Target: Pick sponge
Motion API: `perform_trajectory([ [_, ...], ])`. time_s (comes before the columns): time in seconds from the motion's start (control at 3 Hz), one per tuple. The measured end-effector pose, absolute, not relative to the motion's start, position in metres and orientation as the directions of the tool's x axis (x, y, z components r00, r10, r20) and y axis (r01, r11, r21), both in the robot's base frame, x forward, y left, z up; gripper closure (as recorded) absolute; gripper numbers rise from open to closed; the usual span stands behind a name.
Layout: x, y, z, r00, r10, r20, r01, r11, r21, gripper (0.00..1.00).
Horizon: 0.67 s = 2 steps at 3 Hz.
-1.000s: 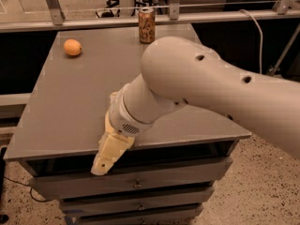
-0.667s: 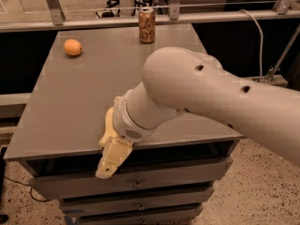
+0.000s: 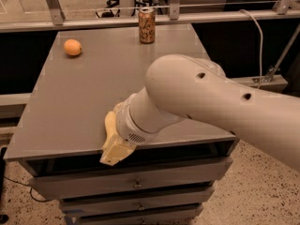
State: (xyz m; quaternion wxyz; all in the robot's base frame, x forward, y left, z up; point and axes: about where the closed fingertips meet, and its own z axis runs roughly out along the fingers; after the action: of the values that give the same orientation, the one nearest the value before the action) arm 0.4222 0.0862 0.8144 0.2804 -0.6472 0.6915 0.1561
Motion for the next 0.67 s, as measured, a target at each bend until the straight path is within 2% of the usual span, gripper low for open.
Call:
perform_trajectory([
  [0.67,0.431,0.072,0.832,-0.007,-0.818,-0.576,-0.981,0.118,-0.156,0.78],
])
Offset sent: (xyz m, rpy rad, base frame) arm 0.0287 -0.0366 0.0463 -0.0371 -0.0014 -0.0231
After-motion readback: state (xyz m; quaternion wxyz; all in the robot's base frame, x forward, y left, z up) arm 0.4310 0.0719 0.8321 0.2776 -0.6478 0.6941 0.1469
